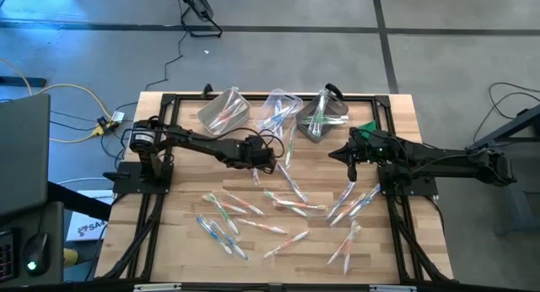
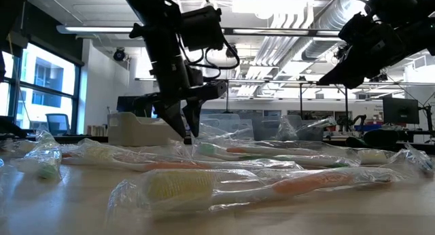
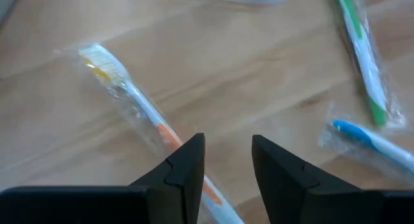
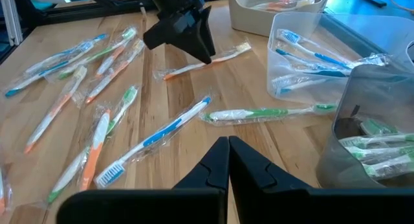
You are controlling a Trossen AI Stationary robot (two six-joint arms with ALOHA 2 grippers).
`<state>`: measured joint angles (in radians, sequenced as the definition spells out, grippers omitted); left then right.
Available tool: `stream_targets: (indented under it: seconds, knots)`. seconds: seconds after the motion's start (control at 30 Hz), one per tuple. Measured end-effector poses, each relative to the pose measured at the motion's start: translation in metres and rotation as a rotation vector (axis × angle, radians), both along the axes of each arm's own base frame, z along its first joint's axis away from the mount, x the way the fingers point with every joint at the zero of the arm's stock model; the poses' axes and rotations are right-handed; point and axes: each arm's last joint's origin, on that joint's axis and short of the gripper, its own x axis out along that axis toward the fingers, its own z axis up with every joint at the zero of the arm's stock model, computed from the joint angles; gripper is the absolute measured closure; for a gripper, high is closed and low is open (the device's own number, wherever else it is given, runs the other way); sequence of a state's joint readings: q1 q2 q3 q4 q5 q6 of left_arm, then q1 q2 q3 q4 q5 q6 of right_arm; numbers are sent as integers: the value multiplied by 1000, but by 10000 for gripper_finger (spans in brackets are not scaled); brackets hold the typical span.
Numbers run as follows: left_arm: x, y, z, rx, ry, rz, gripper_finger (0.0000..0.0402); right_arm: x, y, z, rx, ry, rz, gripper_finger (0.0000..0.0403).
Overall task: Pick & Place Toothbrushes
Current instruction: Put the orange toothbrush into the white bin
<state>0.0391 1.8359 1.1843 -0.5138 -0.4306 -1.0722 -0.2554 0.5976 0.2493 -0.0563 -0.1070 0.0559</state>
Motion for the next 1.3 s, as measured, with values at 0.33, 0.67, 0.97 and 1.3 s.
stream_targets:
  seconds: [0.33, 0.67, 0.97, 1.3]
  knots:
    - [0, 1, 0, 2, -13, 40, 220, 0, 0, 0, 0, 0, 0, 401]
    - [6, 0, 3, -10, -80, 22, 183, 0, 0, 0, 0, 0, 0, 401]
    - [0, -1, 0, -43, -12, 13, 183, 0, 0, 0, 0, 0, 0, 401]
    - [-6, -1, -3, -55, 41, 40, 183, 0, 0, 0, 0, 0, 0, 401]
